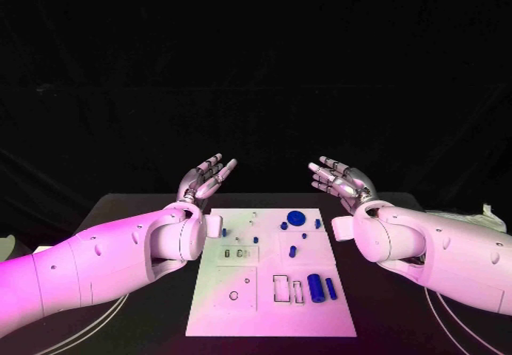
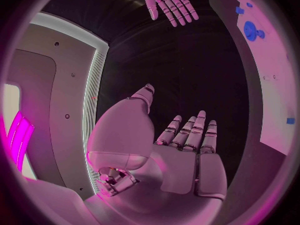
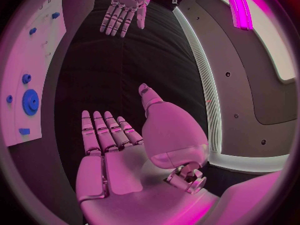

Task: Assemble the parts on the task board

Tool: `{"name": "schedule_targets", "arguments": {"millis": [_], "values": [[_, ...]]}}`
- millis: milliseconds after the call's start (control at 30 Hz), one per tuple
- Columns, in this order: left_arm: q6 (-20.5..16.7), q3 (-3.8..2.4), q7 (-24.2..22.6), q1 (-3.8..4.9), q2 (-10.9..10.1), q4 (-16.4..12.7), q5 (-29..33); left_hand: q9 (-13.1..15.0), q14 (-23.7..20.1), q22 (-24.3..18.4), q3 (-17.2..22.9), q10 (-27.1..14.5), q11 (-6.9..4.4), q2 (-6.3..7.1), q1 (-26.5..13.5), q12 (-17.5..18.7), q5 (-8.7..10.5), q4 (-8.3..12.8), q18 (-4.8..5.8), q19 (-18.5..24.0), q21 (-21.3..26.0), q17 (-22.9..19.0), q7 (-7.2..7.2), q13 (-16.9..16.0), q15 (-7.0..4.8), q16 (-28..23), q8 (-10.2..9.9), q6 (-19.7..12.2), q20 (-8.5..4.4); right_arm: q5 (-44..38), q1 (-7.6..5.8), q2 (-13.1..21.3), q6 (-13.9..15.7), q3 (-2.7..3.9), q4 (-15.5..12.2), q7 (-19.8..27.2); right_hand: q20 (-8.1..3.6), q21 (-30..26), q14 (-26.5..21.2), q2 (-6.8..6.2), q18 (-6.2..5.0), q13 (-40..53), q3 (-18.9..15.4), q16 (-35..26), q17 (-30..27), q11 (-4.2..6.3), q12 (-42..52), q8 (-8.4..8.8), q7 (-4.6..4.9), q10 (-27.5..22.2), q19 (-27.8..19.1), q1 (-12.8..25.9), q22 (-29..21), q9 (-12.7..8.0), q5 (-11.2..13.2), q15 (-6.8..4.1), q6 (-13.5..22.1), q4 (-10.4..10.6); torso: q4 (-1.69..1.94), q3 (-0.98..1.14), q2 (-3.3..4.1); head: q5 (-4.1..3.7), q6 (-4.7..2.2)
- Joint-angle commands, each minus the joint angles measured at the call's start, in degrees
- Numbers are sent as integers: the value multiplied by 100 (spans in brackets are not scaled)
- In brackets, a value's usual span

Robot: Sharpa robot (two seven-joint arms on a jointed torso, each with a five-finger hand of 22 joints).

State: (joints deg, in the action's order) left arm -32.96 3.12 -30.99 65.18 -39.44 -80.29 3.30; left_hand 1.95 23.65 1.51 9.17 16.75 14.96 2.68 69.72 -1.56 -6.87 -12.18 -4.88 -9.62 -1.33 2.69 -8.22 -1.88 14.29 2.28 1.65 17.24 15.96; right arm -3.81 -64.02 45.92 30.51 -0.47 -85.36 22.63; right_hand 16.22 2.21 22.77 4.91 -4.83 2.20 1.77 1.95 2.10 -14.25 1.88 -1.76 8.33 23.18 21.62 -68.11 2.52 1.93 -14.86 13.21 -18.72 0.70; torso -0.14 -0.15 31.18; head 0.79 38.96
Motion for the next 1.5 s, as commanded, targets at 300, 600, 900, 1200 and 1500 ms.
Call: {"name": "schedule_targets", "arguments": {"millis": [300,600,900,1200,1500], "values": [[717,6,-226,30,-163,2,146,171,1946,327,57,1866,-25,-147,561,-337,-30,94,-258,-1641,-623,247,-855,-166,-110,524,339,1544,77,-1362,-173,86,-640,-11,259,-410,41,512,2598,77,-408,163,273,394,179,130,334,-250,682,2405,1843,-972,236,156,23,-161,-1799,-627,13,-9,11,-87,106],[828,7,-155,34,-382,-131,100,274,3838,777,190,4065,-511,-215,874,-740,-32,406,-576,-4039,-1785,524,-475,-221,-724,1165,717,3672,-239,-3133,-234,86,-369,-2,468,-476,-354,1063,4273,-246,-589,131,1071,572,164,572,331,-441,317,3932,3243,-960,316,201,-2,-700,-3753,-1019,-14,-42,100,-112,111],[1188,6,-41,53,-841,-713,-146,187,4423,825,272,4446,-629,-135,895,-567,-20,475,-569,-4515,-2016,727,-394,-184,-901,1203,561,3922,-428,-5159,-363,61,-560,23,566,-859,-689,1483,5013,-534,-580,158,1347,606,305,776,232,-382,159,4582,4105,-837,430,233,296,-971,-4169,-1120,25,-73,372,-159,12],[1098,-1,-63,62,-1170,-1460,-218,177,4447,810,238,4516,-622,-103,786,-476,-18,422,-553,-4535,-2022,789,-407,-186,-894,1124,461,3929,-436,-7363,-567,40,-1207,55,497,-1905,-1042,2570,5839,-691,-553,167,1250,937,680,976,183,-305,7,4980,4990,-825,1017,235,476,-1266,-4419,-1115,170,-98,723,-279,-119],[1093,-45,-36,77,-1294,-1943,-72,175,4386,778,219,4492,-591,-78,752,-396,-18,423,-547,-4473,-1983,818,-438,-187,-862,1031,376,3899,-411,-8805,-671,-70,-1532,74,319,-2854,-1247,5023,6297,-948,-321,161,1725,2254,1735,1117,160,-196,-85,5038,5397,-698,3410,225,648,-1422,-4515,-940,231,-141,1016,-323,-159]]}}
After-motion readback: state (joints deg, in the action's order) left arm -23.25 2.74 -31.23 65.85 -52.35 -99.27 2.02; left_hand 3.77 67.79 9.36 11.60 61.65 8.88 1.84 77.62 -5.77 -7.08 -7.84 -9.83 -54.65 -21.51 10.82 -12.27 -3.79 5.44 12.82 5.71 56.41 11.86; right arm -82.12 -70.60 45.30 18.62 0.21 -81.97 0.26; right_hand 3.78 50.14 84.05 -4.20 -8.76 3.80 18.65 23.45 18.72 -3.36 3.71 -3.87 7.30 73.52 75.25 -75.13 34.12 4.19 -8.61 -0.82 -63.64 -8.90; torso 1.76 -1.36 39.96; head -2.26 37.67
